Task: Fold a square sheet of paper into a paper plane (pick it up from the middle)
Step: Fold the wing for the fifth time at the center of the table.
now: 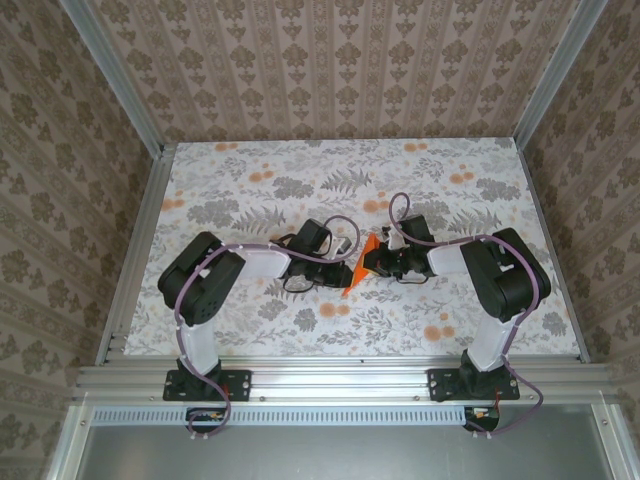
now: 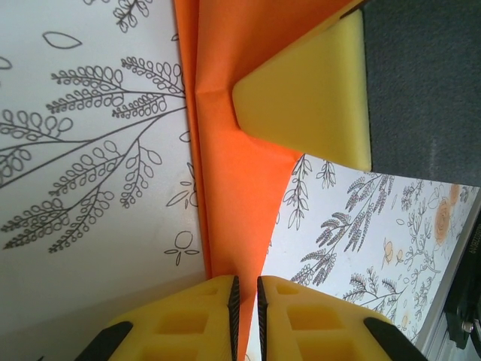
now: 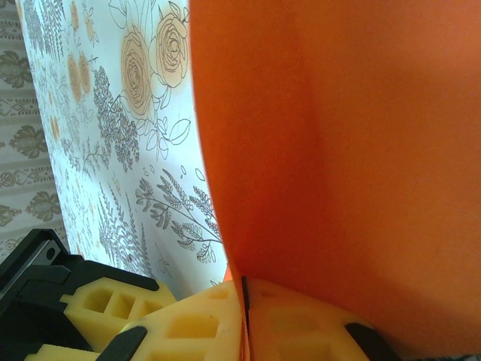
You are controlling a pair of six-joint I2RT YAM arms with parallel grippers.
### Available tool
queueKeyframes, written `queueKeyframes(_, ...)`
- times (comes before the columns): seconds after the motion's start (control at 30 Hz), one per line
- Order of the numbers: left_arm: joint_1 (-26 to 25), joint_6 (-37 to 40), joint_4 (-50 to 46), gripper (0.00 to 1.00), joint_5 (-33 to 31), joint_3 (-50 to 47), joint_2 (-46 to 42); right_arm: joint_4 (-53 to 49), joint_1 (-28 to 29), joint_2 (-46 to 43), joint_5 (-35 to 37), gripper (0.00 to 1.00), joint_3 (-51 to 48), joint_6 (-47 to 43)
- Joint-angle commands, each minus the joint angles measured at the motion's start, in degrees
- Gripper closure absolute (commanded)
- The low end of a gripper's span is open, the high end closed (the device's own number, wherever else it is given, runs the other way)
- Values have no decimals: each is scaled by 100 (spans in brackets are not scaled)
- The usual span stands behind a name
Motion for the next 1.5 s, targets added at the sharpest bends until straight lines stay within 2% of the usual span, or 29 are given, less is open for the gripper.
queueKeyframes(0.0, -34, 70, -204, 81, 127, 12, -232, -730, -124, 319, 1093, 89, -128, -106)
queueKeyframes(0.27, -31, -89, 55, 80, 394, -212, -482, -710, -121, 379, 1078, 89, -129, -103)
queueKeyframes(1.47, -151, -26, 5, 82, 297, -116, 81, -745, -121, 458, 1077, 89, -89, -75)
